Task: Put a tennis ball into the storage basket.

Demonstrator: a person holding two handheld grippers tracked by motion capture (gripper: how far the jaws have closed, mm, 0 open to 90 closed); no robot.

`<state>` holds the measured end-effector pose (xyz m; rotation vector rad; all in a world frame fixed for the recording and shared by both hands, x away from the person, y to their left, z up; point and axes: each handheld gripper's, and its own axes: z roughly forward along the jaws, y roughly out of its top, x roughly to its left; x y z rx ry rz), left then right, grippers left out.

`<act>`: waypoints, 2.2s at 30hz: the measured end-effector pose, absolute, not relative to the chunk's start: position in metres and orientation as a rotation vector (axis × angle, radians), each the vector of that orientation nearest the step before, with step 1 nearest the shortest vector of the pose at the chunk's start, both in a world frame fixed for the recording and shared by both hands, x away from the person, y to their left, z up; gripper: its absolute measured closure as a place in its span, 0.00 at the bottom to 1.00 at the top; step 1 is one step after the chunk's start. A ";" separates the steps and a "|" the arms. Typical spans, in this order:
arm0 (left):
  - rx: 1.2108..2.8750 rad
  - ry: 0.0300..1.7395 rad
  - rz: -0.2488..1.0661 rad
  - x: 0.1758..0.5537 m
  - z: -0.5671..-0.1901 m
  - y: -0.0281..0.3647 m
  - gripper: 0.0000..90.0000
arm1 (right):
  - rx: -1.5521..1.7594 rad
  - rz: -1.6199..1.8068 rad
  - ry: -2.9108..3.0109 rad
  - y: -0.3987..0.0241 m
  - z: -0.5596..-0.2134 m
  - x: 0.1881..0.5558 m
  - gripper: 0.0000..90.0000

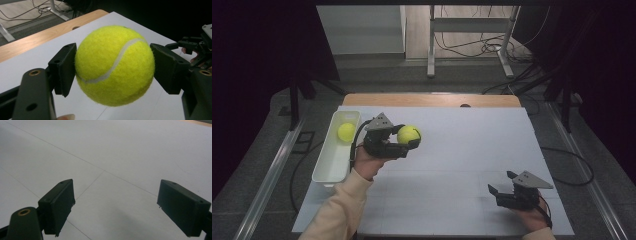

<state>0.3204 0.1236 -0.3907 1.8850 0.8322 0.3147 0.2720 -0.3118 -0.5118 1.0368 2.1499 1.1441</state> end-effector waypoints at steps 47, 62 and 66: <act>1.814 0.945 0.395 0.327 -0.381 0.165 0.30 | 1.035 1.146 2.146 -0.312 -0.512 0.272 0.16; 1.790 0.989 0.421 0.327 -0.379 0.181 0.30 | 1.038 1.143 2.144 -0.312 -0.512 0.272 0.16; 1.777 1.009 0.432 0.328 -0.380 0.188 0.30 | 1.043 1.135 2.140 -0.312 -0.512 0.272 0.16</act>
